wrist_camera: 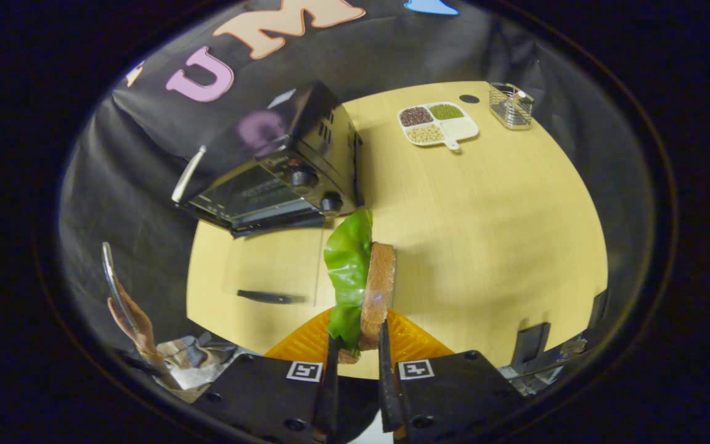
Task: Open the toaster oven, put the food inside, and close the toaster oven door.
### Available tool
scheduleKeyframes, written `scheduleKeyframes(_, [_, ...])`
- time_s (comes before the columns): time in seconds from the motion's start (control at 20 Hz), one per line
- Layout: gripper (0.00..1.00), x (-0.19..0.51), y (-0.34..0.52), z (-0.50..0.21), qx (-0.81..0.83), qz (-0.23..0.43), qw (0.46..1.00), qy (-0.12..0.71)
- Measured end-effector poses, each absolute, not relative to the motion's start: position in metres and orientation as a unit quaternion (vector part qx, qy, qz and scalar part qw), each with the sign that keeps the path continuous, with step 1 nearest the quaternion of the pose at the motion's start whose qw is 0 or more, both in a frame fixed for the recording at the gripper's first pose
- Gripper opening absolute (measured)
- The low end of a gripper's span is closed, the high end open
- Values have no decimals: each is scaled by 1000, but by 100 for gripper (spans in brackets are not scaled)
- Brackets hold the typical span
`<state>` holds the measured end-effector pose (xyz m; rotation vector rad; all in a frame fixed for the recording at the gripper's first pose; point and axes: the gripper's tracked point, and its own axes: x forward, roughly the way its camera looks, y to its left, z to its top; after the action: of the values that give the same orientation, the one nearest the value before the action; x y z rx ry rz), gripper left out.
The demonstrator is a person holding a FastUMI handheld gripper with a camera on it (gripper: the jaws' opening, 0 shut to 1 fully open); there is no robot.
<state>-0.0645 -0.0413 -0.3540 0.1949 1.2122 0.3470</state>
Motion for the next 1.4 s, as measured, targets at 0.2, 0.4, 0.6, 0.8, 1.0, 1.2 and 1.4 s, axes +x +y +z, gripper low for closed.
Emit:
scheduleKeyframes(0.2, [30, -67, 6, -339, 205, 209, 795, 532])
scheduleKeyframes(0.4, [30, -72, 58, -351, 290, 236, 774, 511])
scheduleKeyframes(0.6, [30, -59, 113, -363, 345, 238, 770, 481])
scheduleKeyframes(0.8, [30, -34, 161, -378, 427, 187, 757, 458])
scheduleKeyframes(1.0, [30, -6, 200, -398, 465, 159, 757, 431])
scheduleKeyframes(1.2, [30, 19, 226, -418, 474, 132, 762, 420])
scheduleKeyframes(1.4, [30, 44, 236, -431, 458, 102, 789, 398])
